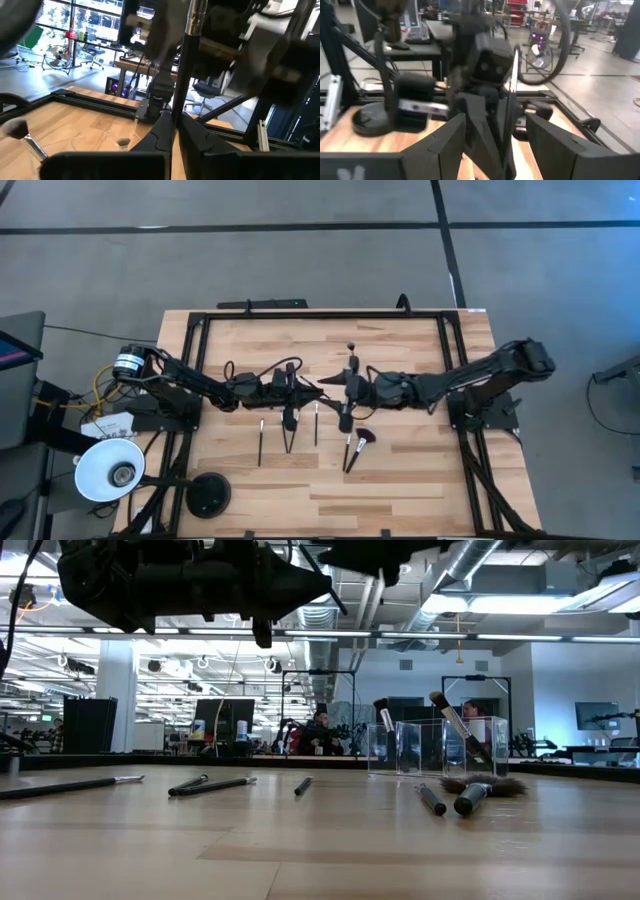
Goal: Put items in baskets/containers
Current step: Put the eyeshadow brush into the transparent organizer
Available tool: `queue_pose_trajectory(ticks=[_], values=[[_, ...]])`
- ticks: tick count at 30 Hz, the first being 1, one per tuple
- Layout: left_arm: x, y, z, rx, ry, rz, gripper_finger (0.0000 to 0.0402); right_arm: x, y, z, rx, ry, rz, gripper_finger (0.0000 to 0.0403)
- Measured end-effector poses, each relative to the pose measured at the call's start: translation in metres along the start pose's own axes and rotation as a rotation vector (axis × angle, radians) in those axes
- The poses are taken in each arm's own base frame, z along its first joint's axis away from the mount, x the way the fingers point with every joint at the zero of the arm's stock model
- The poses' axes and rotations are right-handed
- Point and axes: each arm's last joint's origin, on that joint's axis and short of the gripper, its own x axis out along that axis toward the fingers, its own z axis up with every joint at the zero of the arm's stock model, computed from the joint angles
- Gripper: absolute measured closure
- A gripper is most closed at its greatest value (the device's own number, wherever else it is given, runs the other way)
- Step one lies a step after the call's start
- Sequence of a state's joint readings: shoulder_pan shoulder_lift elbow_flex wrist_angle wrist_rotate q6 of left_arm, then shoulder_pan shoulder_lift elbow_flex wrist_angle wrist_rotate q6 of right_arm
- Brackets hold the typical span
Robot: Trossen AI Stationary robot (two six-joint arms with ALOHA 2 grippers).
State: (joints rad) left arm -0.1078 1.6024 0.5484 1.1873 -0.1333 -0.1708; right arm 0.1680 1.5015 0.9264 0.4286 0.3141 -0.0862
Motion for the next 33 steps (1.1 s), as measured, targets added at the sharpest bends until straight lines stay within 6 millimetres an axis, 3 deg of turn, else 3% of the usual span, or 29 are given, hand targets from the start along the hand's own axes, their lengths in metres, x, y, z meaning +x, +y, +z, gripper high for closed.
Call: queue_pose_trajectory(ticks=[4, 8, 11, 17, 23, 28, 33], values=[[0.000, 0.000, 0.000, -0.001, 0.000, 0.000, 0.0389, 0.018, -0.008, -0.012, 0.014, -0.023, -0.042, 0.0201], [0.000, 0.000, -0.001, 0.010, 0.005, 0.001, 0.0389, 0.023, -0.014, -0.012, 0.015, -0.054, -0.043, 0.0211], [0.000, 0.000, -0.001, 0.012, 0.014, 0.003, 0.0389, 0.022, -0.014, -0.012, 0.014, -0.053, -0.041, 0.0251], [0.001, 0.006, -0.005, 0.026, 0.053, 0.029, 0.0387, 0.020, -0.011, -0.010, 0.009, -0.060, -0.030, 0.0383], [0.001, 0.011, -0.009, 0.034, 0.102, 0.047, 0.0370, 0.018, -0.003, -0.014, -0.003, -0.003, -0.064, 0.0384], [0.001, 0.011, -0.009, 0.033, 0.106, 0.048, 0.0330, 0.004, 0.006, -0.006, -0.063, 0.022, -0.201, 0.0390], [0.000, 0.011, -0.009, 0.025, 0.106, 0.049, 0.0303, -0.039, 0.015, 0.033, -0.175, -0.036, -0.422, 0.0391]])
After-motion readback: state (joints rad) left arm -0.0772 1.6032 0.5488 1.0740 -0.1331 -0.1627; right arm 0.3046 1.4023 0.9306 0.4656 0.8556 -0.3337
